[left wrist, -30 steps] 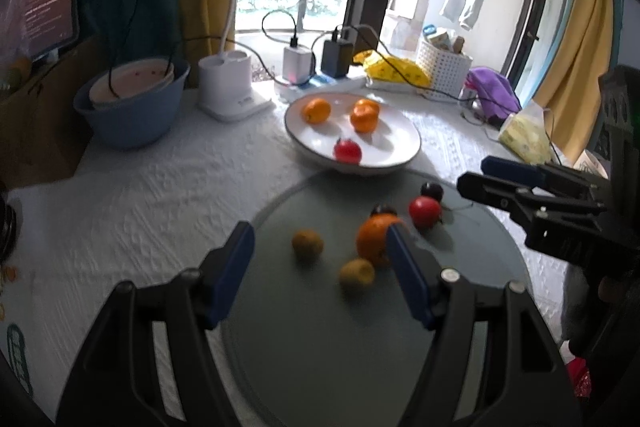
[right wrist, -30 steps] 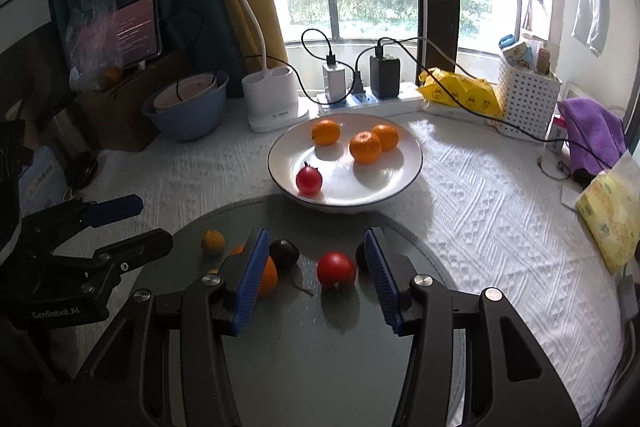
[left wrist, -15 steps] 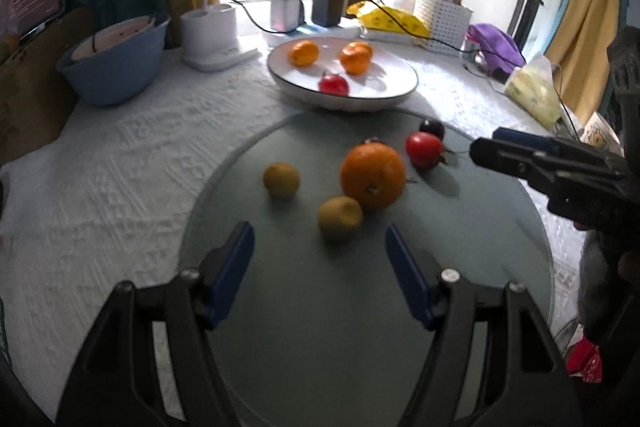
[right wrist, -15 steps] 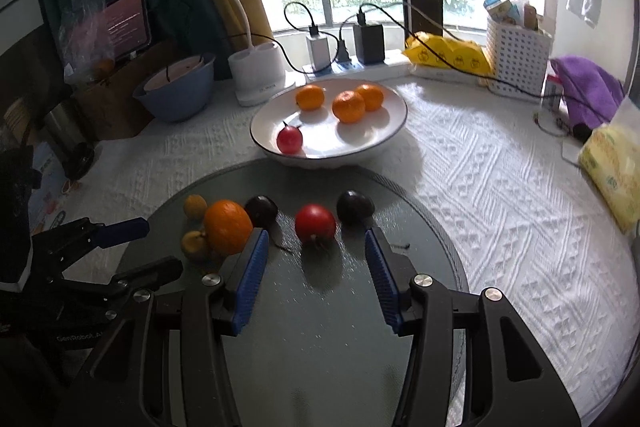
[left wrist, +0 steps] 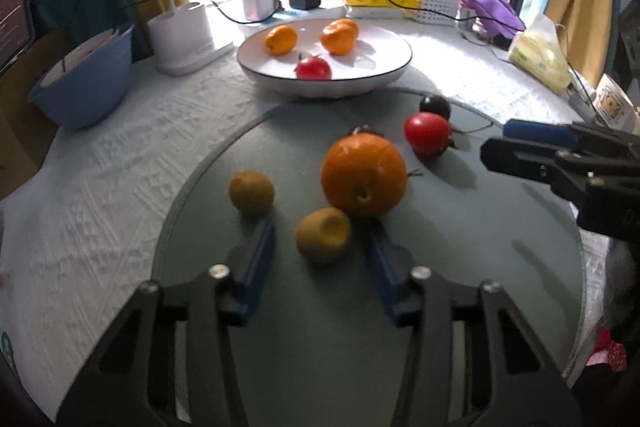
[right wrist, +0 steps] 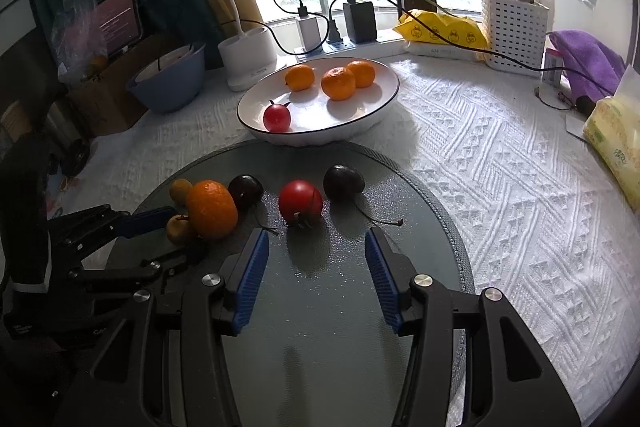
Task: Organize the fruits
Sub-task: 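Close the left gripper on the small yellow fruit on the mat, then lift the yellow fruit with the left gripper while the right gripper grasps the large orange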
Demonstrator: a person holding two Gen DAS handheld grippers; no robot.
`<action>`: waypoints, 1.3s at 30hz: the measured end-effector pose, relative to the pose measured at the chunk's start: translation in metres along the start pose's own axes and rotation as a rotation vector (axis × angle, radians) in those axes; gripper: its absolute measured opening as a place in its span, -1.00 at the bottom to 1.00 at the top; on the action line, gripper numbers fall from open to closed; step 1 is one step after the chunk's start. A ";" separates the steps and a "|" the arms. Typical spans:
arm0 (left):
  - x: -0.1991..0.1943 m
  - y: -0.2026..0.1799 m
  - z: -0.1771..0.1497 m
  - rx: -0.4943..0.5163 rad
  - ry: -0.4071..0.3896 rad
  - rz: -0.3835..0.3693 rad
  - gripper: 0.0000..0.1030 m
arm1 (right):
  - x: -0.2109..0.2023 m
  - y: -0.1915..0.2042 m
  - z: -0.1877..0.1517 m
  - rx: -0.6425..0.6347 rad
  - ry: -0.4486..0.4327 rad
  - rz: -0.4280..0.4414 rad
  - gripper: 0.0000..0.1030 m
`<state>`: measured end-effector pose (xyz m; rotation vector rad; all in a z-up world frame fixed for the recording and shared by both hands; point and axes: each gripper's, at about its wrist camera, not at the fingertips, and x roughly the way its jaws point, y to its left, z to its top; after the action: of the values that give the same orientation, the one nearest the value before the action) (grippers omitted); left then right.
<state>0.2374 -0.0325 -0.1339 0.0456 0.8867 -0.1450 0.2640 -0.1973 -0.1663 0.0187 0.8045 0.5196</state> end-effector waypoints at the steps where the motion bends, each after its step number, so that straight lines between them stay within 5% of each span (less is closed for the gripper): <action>1: 0.000 0.000 0.000 0.005 -0.003 0.001 -0.28 | 0.000 0.000 0.000 0.000 0.000 0.001 0.03; 3: -0.001 0.000 0.001 0.007 -0.006 -0.002 -0.47 | 0.000 0.003 0.001 -0.004 0.001 0.002 0.03; 21: -0.040 0.053 -0.011 -0.111 -0.096 -0.006 -0.48 | 0.021 0.063 0.007 -0.138 0.050 0.062 0.03; 39: -0.039 0.080 -0.017 -0.164 -0.119 -0.051 -0.47 | 0.059 0.082 0.018 -0.114 0.109 0.055 0.03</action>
<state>0.2119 0.0523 -0.1159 -0.1372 0.7785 -0.1206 0.2744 -0.0954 -0.1771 -0.0937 0.8817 0.6224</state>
